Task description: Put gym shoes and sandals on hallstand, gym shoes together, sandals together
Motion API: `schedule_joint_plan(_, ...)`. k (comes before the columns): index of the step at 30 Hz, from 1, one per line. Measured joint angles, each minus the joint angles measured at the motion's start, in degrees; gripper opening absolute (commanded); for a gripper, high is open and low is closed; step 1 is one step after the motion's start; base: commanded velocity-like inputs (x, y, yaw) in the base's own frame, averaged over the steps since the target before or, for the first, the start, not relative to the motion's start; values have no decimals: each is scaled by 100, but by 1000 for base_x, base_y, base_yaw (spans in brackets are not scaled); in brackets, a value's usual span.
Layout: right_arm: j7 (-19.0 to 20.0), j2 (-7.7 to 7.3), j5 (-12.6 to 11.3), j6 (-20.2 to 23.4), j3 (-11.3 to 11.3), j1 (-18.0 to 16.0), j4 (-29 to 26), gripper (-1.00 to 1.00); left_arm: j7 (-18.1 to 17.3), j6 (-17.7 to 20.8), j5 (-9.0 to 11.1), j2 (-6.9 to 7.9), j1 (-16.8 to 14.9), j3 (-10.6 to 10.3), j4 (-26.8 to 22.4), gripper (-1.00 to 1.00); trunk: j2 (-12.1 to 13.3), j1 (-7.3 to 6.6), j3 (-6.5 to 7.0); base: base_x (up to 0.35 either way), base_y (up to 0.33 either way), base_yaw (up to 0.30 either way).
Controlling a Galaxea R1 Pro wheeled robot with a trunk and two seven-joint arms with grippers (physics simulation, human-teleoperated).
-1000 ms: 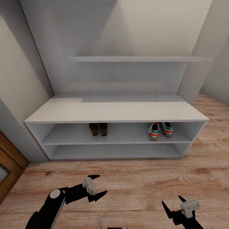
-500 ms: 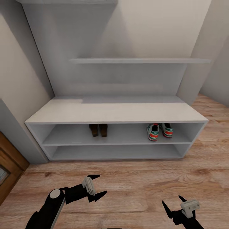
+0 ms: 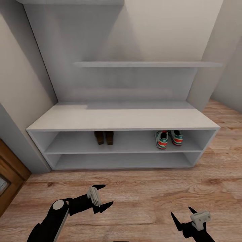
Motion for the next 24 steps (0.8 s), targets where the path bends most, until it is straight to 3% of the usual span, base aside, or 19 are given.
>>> schedule_joint_plan(24,0,7,5,0,17,0,6,100,9,-3,-4,-2,0,-10,104,100,0,0,122,0,0,10)
